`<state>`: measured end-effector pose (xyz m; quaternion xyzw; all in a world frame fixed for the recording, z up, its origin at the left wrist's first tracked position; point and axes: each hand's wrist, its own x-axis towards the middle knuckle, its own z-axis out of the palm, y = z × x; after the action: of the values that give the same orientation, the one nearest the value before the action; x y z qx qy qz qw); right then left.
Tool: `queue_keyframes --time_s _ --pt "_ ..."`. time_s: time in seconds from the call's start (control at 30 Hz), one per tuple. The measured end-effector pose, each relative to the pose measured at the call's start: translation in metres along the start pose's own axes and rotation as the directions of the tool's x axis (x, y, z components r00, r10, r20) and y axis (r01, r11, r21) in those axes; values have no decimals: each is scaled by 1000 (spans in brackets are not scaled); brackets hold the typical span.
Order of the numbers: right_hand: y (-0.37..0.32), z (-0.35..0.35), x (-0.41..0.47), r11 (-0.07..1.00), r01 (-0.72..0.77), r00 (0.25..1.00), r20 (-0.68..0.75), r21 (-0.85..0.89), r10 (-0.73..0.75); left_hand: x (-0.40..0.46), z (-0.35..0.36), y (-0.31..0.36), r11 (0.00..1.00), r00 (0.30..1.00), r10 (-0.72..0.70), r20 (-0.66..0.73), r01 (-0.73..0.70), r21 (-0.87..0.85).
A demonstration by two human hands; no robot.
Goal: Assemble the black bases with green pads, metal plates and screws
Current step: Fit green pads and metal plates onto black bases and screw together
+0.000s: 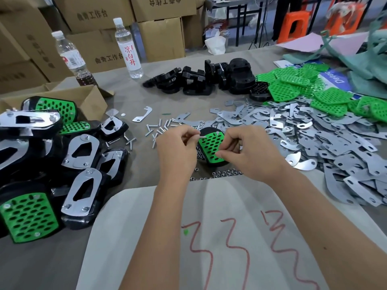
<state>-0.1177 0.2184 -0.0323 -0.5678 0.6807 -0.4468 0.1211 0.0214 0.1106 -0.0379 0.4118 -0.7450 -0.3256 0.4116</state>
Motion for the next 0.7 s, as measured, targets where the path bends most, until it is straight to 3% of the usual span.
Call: queue_keyframes --time_s 0.3,0.7 --pt "2 0 -1 999 13 1000 0 41 -13 1 2 1 968 967 245 -78 -238 83" --pt "3 0 -2 998 7 1000 -1 67 -7 2 11 0 949 947 300 -117 -285 131"
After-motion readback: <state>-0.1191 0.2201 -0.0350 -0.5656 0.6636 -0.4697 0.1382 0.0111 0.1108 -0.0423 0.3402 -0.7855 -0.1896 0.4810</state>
